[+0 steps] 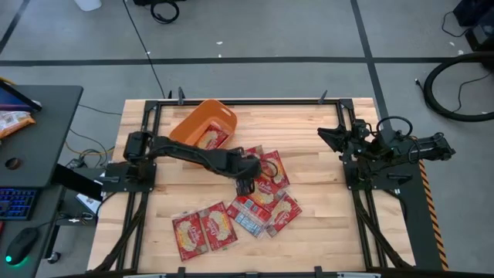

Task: Sort popcorn bags into baskets
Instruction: Put the red popcorn bag into the orange bin

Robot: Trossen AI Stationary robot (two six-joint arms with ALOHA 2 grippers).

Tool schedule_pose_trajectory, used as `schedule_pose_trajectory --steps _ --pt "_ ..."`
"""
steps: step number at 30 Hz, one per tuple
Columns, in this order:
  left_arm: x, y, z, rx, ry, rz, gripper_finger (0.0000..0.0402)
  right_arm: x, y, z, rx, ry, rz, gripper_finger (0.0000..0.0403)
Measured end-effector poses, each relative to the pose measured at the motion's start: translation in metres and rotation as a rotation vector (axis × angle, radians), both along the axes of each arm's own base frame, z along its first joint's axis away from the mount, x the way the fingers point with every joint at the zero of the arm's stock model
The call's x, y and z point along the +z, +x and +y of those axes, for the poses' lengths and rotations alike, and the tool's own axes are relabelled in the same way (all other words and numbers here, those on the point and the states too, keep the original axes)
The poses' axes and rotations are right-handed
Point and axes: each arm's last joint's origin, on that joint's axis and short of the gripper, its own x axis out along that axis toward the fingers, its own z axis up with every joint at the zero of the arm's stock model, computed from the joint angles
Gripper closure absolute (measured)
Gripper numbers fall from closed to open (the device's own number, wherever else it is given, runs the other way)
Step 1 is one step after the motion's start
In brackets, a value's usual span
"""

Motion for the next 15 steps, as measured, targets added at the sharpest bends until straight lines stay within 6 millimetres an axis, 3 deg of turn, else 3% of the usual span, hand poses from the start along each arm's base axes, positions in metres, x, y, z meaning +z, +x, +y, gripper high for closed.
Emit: schedule_pose_trajectory --steps 15 --pt "-0.028 0.002 0.009 -0.029 0.125 0.125 0.0216 0.000 0.000 0.000 0.010 0.008 -0.004 0.0273"
